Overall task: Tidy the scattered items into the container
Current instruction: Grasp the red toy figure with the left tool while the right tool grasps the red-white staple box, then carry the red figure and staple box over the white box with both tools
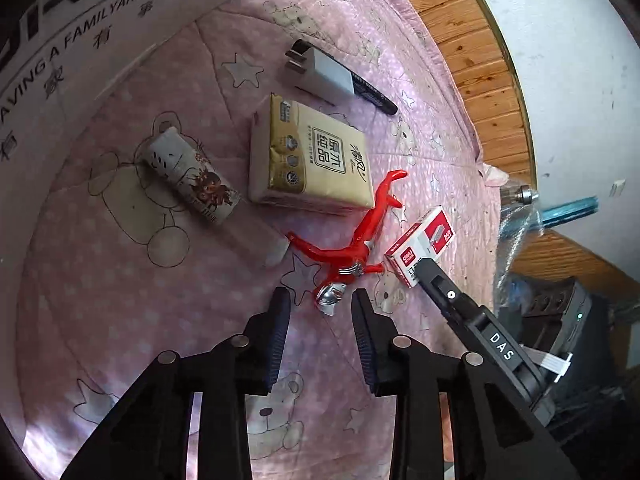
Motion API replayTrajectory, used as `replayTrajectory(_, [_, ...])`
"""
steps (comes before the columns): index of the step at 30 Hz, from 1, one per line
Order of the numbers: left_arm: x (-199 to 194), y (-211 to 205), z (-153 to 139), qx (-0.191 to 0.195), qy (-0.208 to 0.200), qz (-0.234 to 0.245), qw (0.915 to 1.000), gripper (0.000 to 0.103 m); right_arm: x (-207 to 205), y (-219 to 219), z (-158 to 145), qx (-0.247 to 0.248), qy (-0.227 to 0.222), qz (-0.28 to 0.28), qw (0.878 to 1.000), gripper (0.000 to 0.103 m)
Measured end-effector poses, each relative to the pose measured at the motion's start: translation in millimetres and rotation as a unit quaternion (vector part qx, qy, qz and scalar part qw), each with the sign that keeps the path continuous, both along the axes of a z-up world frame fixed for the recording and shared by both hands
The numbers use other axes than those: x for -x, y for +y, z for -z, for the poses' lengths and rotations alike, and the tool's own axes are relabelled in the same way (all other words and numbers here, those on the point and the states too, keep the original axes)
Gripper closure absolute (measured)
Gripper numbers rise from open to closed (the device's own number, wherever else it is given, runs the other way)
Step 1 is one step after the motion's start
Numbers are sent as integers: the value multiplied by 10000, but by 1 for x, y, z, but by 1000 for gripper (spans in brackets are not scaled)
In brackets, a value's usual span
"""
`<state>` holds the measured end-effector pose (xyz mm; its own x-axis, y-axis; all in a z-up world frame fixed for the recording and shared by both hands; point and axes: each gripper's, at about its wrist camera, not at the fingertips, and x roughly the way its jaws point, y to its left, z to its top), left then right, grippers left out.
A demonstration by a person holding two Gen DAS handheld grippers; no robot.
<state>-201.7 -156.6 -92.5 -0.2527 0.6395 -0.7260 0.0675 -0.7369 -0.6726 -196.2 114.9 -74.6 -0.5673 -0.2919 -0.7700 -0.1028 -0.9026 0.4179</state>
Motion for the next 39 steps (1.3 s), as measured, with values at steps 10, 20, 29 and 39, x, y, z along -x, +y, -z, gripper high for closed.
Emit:
replayTrajectory(10, [-8, 66, -40, 2196, 1878, 1424, 9467, 42, 27, 5, 8, -32, -230, 316, 9992, 57])
replayTrajectory(20, [14, 93, -10, 2456, 1965, 1704, 9338, 66, 39, 4, 11, -561, -171, -18, 9983, 60])
replayTrajectory(29, [10, 101, -8, 2508, 2172, 1768, 9266, 64, 40, -6, 13, -875, -3, -19, 9962, 61])
replayTrajectory(39, [-12, 81, -36, 2517, 2186, 1581, 9295, 69, -3, 2, -11, -131, 125, 29, 9998, 62])
